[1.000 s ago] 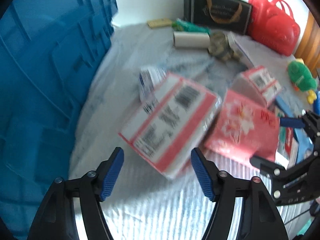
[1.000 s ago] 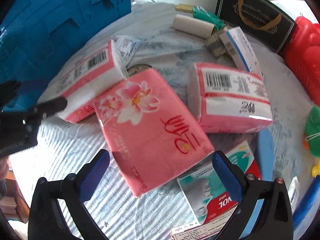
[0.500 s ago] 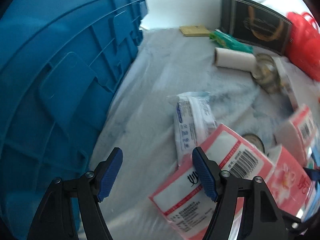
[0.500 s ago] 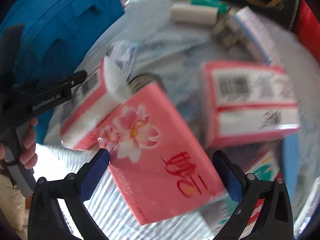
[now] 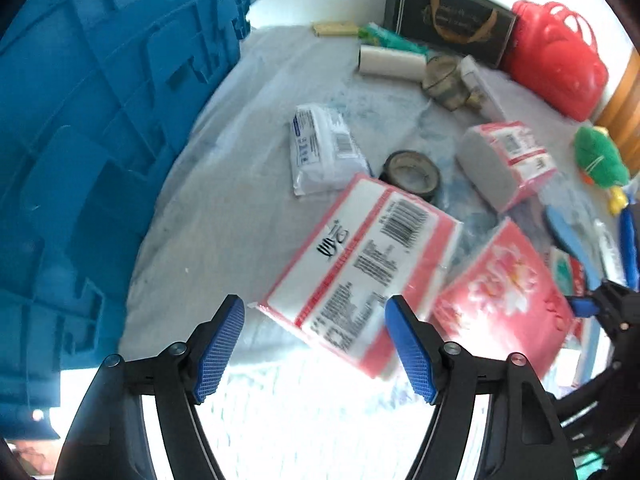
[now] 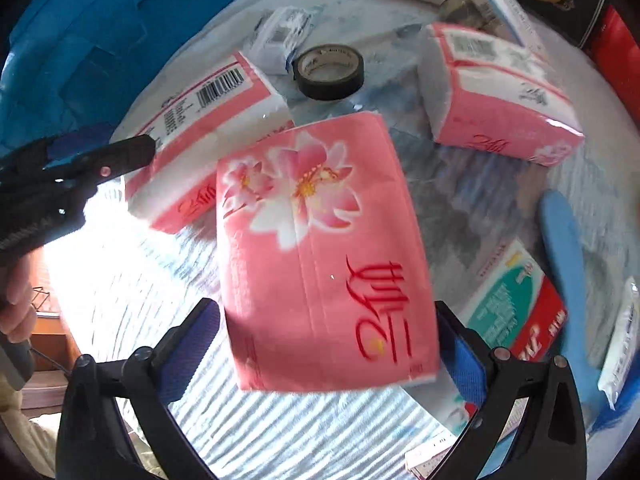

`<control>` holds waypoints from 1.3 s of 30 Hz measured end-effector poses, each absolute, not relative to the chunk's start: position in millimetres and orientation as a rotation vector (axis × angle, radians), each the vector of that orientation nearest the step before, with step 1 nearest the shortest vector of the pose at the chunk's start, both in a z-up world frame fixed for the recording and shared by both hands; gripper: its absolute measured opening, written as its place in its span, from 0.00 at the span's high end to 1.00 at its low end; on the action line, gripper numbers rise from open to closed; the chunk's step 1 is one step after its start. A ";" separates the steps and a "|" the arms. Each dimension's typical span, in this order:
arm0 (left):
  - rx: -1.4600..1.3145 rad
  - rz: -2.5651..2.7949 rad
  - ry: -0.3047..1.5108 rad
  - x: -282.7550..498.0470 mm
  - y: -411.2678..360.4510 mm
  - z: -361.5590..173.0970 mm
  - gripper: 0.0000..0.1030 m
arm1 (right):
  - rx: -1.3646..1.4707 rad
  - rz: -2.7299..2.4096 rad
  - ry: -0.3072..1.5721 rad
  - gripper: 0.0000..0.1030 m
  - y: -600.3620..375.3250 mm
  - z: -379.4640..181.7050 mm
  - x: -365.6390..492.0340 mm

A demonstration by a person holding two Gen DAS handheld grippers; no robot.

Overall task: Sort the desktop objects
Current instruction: 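Grasp the pink floral tissue pack with the right tool while the left tool holds its pack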

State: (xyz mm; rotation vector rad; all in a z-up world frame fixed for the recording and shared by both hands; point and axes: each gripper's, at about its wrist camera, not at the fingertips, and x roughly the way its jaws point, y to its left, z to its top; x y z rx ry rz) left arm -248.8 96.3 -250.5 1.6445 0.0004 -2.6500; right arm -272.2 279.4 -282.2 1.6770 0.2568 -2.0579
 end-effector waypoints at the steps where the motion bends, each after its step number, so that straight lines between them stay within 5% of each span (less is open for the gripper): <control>1: 1.621 -2.672 -0.009 -245.1 97.6 -246.6 0.26 | 1.661 -2.074 0.255 0.00 281.4 -277.9 -271.0; 11: 1.625 -2.717 -0.074 -230.1 90.3 -248.8 0.21 | 1.563 -2.221 0.362 0.00 262.3 -286.2 -267.0; 22: 1.772 -2.861 -0.325 -260.9 117.0 -267.4 0.20 | 1.689 -2.381 0.116 0.06 299.4 -273.2 -233.8; 23: 1.813 -2.847 -0.357 -267.7 119.4 -275.1 0.08 | 1.722 -2.383 0.085 0.06 303.3 -277.2 -232.4; 26: 1.850 -2.876 -0.427 -274.9 121.7 -287.4 0.00 | 1.761 -2.395 0.058 0.06 301.4 -286.9 -218.5; 31: 1.911 -2.778 -0.536 -273.0 128.8 -320.2 0.01 | 1.782 -2.423 0.054 0.06 295.4 -290.2 -219.1; 39: 1.800 -2.806 -0.409 -258.4 119.8 -320.0 0.11 | 1.781 -2.449 0.061 0.05 286.9 -294.4 -226.5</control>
